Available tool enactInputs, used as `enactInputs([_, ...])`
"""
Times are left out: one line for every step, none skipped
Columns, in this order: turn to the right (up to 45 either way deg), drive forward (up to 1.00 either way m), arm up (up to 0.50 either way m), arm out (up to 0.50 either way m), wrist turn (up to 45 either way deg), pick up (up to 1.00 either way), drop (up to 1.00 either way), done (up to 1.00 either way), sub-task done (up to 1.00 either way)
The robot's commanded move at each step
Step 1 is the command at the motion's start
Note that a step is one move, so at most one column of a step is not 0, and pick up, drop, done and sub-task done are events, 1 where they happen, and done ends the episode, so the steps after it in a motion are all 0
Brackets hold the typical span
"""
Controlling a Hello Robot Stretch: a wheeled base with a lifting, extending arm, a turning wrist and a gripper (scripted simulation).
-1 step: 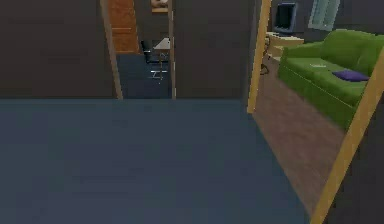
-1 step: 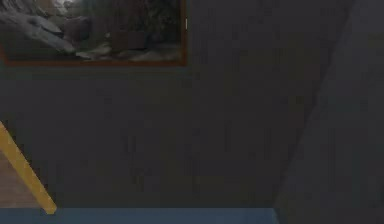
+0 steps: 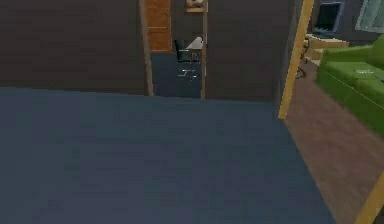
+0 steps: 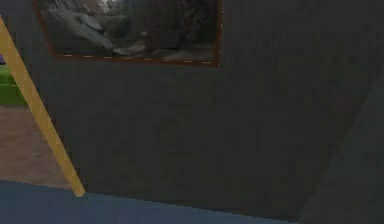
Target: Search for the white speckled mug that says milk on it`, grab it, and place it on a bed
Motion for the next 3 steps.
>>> enactInputs([-3.0,0.00,0.00,0.00,0.0,0.00,0.00,0.00,0.00])
enactInputs([0.0,1.00,0.00,0.00,0.0,0.00,0.00,0.00,0.00])
enactInputs([0.0,1.00,0.00,0.00,0.0,0.00,0.00,0.00,0.00])
